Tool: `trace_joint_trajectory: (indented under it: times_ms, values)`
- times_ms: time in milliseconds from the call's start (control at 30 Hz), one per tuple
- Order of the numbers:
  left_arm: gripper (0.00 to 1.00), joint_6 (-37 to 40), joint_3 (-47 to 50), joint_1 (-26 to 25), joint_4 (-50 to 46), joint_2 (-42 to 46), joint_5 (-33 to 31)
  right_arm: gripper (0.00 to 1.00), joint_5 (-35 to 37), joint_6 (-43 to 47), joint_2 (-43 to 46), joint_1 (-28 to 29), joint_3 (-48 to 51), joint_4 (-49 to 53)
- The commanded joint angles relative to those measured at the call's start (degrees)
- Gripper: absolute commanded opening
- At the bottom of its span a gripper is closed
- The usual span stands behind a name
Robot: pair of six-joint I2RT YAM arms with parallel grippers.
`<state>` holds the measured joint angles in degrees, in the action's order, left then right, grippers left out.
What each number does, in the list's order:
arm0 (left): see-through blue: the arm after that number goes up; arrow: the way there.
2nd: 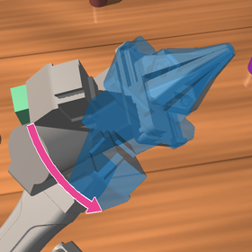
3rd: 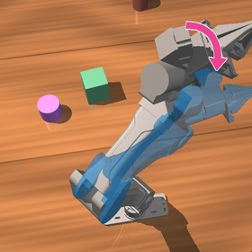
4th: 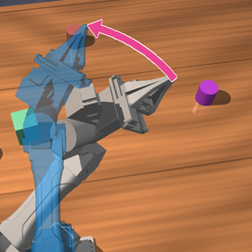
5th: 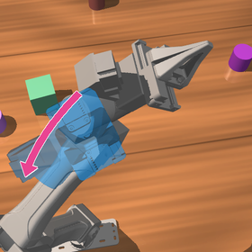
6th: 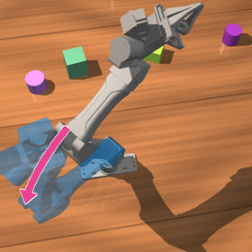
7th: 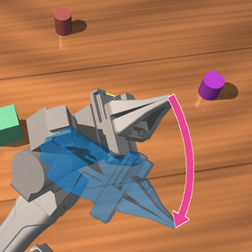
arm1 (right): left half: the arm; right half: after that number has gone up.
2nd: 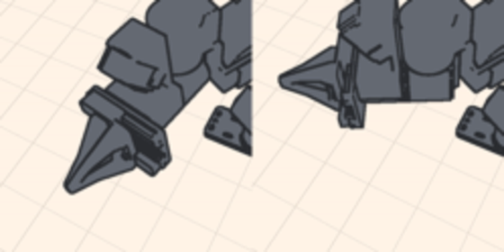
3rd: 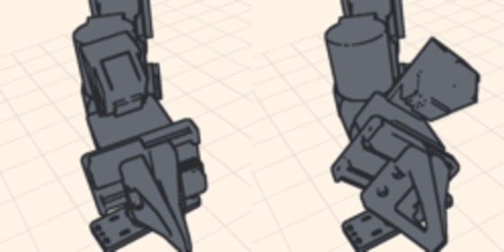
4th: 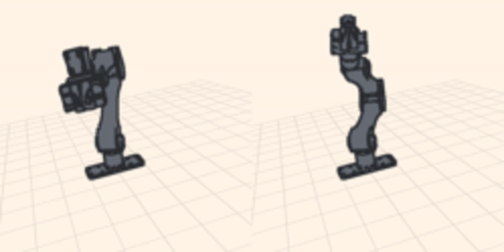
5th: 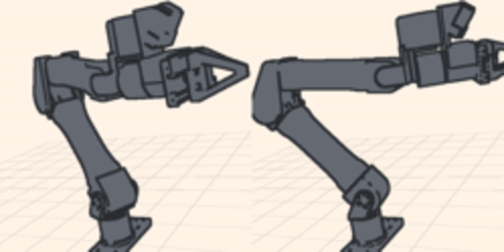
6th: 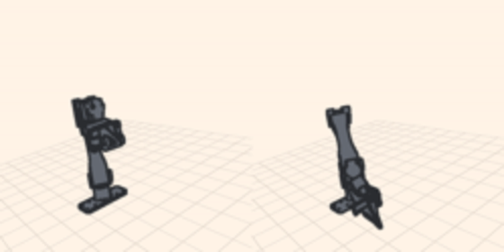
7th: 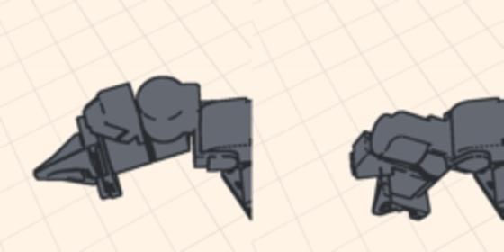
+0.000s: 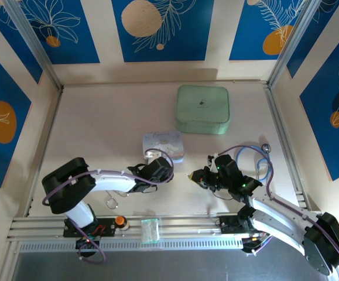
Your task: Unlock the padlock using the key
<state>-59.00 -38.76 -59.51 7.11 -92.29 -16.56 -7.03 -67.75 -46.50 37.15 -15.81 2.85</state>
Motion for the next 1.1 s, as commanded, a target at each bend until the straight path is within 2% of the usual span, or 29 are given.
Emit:
trace_joint_trajectory:
  times_ms: [0,333,467,500,700,800,933,1067]
  values:
    - [0.47,-3.0,-0.2,-1.1,3.2,-2.3,0.5,0.0,-0.1,-0.7,0.1,-0.1,1.3,-1.4]
    - [0.27,-5.1,-1.6,-2.3,3.9,-3.6,1.0,0.0,1.2,-2.5,-1.9,1.9,2.6,-5.1]
    - [0.26,-5.7,-1.3,-2.3,3.6,-2.2,0.6,0.0,1.5,-2.7,-4.2,3.0,2.5,-6.9]
    - [0.23,-6.5,-0.9,-2.3,3.8,-1.8,0.5,0.0,1.5,-2.9,-4.9,3.3,2.5,-7.5]
    - [0.1,-12.9,2.9,-1.9,13.6,-1.3,4.3,0.0,1.8,-7.0,-9.9,4.3,4.3,-14.4]
    - [0.09,-13.3,3.0,-1.8,14.1,-1.0,4.0,0.0,2.7,-6.9,-10.2,4.7,3.9,-14.0]
    - [0.02,-12.8,2.6,-1.7,11.9,-0.3,3.5,0.0,3.2,-7.4,-9.3,4.8,3.9,-13.2]
    - [0.0,-16.6,3.8,-1.7,14.3,0.7,3.5,0.0,1.9,-11.5,-10.7,3.5,5.2,-14.7]
